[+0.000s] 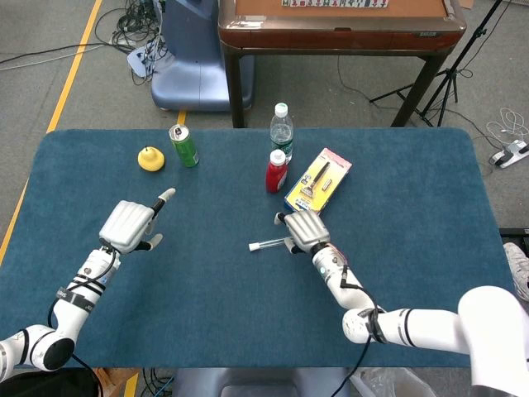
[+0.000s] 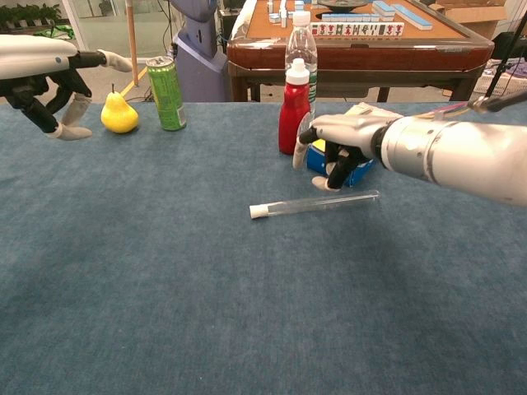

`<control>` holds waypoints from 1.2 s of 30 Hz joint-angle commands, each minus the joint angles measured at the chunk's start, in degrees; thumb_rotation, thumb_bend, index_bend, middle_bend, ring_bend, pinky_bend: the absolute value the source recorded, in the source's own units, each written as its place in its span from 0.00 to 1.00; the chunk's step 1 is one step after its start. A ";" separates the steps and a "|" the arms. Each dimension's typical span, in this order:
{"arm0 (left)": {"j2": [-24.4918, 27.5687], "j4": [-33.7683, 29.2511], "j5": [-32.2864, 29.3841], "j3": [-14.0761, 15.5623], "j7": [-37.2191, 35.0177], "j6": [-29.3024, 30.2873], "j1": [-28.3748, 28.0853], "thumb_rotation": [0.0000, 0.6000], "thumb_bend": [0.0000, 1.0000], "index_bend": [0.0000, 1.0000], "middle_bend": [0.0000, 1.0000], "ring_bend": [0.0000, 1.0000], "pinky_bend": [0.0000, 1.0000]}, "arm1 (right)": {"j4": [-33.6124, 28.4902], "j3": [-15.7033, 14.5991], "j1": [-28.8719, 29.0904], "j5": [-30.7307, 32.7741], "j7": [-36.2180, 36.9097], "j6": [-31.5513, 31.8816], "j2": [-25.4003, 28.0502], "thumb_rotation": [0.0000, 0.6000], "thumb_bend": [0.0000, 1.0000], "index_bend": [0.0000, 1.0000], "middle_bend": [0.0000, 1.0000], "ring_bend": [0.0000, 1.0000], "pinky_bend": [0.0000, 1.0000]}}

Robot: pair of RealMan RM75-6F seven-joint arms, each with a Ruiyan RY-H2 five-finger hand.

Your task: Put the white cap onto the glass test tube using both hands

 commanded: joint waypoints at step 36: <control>5.46 -3.91 11.24 8.81 -5.48 29.24 29.73 1.00 0.24 0.00 0.28 0.27 0.32 | -14.67 -16.53 -42.31 -43.83 19.95 34.95 28.49 1.00 0.32 0.57 0.63 0.61 0.78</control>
